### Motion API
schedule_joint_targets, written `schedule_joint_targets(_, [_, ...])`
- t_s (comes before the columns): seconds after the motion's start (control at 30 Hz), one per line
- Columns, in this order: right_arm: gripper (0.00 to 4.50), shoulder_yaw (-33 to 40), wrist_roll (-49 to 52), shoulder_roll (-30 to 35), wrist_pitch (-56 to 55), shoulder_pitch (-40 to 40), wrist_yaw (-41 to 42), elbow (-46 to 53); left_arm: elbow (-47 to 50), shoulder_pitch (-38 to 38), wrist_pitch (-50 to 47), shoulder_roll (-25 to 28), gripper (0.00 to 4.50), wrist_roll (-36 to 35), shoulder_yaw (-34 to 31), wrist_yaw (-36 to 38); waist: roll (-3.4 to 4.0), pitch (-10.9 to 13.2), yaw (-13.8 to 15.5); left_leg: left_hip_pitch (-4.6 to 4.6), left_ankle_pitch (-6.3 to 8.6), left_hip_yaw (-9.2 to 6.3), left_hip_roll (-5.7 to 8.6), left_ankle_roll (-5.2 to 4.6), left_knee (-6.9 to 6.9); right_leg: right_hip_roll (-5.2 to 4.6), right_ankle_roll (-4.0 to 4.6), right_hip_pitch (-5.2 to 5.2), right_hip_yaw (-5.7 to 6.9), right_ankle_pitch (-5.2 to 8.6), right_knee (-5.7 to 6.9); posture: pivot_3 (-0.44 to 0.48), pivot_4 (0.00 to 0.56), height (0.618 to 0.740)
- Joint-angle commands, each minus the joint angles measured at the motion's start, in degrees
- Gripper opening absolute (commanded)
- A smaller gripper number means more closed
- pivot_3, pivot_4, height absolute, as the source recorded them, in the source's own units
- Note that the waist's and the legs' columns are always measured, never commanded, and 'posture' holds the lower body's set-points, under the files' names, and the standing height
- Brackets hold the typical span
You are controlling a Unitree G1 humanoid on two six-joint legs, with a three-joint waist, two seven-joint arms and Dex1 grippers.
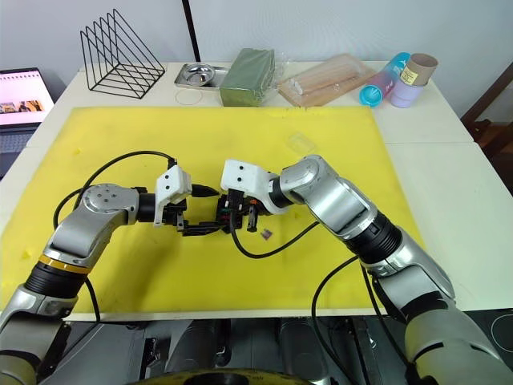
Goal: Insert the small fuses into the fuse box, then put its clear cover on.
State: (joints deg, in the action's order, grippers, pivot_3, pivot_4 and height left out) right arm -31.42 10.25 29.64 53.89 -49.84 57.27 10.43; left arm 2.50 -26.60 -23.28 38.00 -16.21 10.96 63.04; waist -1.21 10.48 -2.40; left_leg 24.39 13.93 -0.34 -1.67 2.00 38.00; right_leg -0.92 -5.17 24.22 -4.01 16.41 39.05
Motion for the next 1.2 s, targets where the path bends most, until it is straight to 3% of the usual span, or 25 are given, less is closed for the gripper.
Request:
schedule_joint_targets(0.03, [0.00, -0.95, -0.52, 0.10, 0.08, 2.07, -0.22, -2.44, 0.89, -0.22, 0.76, 0.31, 4.47, 0.01, -1.31, -0.13, 0.00, 0.00, 0.01, 0.00, 0.00, 0.00, 0.00, 0.00, 0.00, 0.00, 0.00, 0.00, 0.00, 0.00, 0.00, 0.000, 0.150, 0.740])
schedule_joint_targets(1.17, [0.00, 1.43, -0.53, 0.52, -3.21, 0.61, 0.69, -1.13, 0.39, -0.86, 0.76, -0.45, 4.47, 0.41, -1.44, -0.41, 0.00, 0.00, 0.00, 0.00, 0.00, 0.00, -0.01, 0.00, 0.00, 0.02, 0.00, 0.00, 0.00, 0.00, 0.00, 0.000, 0.150, 0.740])
schedule_joint_targets(1.2, [0.24, 1.27, -0.88, 0.60, -3.42, 0.53, 0.50, -1.21, 0.40, -0.86, 0.73, -0.47, 4.50, 0.39, -1.45, -0.41, 0.00, 0.00, 0.00, 0.00, 0.00, 0.00, -0.01, 0.00, 0.00, 0.02, 0.00, 0.00, 0.00, 0.00, 0.00, 0.000, 0.150, 0.740])
